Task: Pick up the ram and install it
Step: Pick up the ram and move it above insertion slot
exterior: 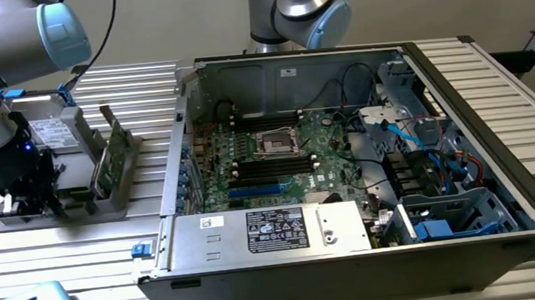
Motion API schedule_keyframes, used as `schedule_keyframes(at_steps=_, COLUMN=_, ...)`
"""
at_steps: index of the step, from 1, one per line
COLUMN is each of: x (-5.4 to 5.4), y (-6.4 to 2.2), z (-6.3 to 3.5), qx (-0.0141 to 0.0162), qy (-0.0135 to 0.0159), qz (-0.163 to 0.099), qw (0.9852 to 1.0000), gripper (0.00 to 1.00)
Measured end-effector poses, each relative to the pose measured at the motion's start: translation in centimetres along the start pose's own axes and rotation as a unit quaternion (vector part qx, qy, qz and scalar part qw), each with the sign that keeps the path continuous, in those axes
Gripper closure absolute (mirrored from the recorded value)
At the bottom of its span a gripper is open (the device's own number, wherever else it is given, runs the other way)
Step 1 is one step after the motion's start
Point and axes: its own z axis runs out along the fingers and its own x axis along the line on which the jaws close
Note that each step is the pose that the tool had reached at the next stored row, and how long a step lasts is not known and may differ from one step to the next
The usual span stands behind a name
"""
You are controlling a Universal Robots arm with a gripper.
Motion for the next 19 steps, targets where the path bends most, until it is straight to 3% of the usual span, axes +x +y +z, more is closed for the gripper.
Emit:
schedule_keyframes(at_steps=3, x=0.0, y=0.0, z=0.0, qx=0.0, qy=0.0, qz=0.0, qw=1.0, gripper=0.86)
schedule_keyframes(at_steps=19, x=0.0, y=0.0, z=-0.06, qx=0.0, qy=0.0, qz=0.0, qw=1.0, gripper=0.86)
